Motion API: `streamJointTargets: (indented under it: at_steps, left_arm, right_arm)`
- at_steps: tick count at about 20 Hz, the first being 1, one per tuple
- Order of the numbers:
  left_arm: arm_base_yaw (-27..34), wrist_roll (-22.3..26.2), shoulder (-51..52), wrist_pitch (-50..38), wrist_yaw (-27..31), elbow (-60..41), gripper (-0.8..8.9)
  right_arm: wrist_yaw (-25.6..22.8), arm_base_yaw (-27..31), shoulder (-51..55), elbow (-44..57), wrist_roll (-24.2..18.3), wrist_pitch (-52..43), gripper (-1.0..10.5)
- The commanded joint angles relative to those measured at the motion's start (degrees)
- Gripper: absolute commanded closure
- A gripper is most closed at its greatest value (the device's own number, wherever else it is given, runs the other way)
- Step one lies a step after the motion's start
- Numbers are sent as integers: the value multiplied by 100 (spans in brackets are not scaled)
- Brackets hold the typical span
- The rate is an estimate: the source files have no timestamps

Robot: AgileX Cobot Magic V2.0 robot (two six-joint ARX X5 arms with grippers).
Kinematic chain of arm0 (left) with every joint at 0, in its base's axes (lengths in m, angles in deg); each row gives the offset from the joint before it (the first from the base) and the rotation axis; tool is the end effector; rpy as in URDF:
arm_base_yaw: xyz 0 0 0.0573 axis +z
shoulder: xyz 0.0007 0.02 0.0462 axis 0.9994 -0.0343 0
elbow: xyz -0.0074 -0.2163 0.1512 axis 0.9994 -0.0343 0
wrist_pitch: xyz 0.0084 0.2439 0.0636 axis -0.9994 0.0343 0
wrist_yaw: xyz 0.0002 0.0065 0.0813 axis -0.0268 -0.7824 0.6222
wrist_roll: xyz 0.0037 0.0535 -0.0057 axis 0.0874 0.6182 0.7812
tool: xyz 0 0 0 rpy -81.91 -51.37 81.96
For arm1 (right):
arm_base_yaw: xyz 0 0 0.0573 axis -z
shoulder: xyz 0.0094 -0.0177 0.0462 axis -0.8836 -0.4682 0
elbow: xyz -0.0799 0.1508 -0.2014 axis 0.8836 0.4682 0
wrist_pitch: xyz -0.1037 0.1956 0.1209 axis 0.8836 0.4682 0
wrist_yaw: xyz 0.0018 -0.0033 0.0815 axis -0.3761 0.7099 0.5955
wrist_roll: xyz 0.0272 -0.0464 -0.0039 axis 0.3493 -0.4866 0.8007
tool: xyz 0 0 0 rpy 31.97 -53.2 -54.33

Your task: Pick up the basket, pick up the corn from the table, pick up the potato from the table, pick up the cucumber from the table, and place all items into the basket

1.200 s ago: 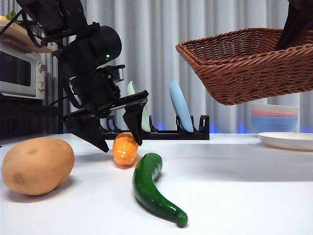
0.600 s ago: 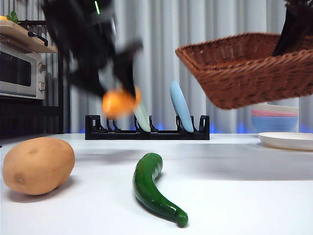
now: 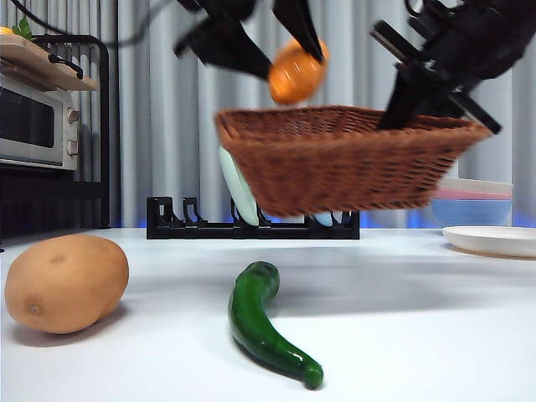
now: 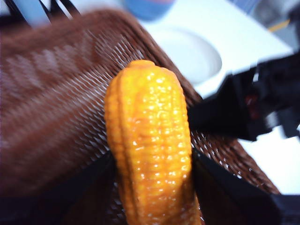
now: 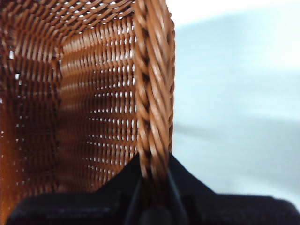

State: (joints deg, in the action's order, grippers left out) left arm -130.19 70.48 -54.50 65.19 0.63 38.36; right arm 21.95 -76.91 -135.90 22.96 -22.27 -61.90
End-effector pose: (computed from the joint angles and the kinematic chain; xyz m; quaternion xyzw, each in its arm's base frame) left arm 0.2609 -0.2383 0.3127 -0.0406 0.2924 -0.3345 0.8950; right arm 0.3065 0.0945 0.2695 0.1579 0.4106 0.2742 0.8552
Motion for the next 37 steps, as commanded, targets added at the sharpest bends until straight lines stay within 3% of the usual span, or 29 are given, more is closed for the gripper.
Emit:
streamJointTargets:
  at_steps: [1,4,5,6,7,8,15,19,24,26,31,37]
  left_arm:
    - [-74,-74,-313,48,13,-66,821]
    - [-155,-63,-369,120,11,-66,784]
    - [-188,-31,-369,70,7,-66,665]
    - [-186,-28,-369,31,-4,-66,416]
    - [-186,-28,-369,33,-4,-66,233]
    - [-186,-26,-369,50,-7,-66,178]
    - [-201,-26,-133,575,-199,24,187]
    - [-201,586,883,2345,-129,496,188]
    - [-203,498,2295,4478,420,492,189]
    - [-221,249,2553,5088,577,356,189]
    - [-297,-525,2973,4903,1172,-1180,188]
    - [-234,-1067,2544,2988,1005,-2699,187]
  right_arm:
    - [31,-66,-2,-39,229,-164,959]
    - [33,-68,-2,-39,229,-146,959]
    - [33,-68,-2,-39,229,-144,959]
    - [33,-63,-2,-39,229,-144,958]
    - [33,-63,-2,-39,229,-144,959]
    - [33,-63,-2,-39,229,-142,959]
    - [31,-9,-2,-39,219,-144,959]
    - [33,258,-2,-39,197,-164,958]
    - [52,686,-2,-39,197,-166,959]
    - [55,763,-2,-39,181,-166,959]
    - [55,769,-2,-39,111,-166,958]
    - [55,769,-2,-39,114,-160,959]
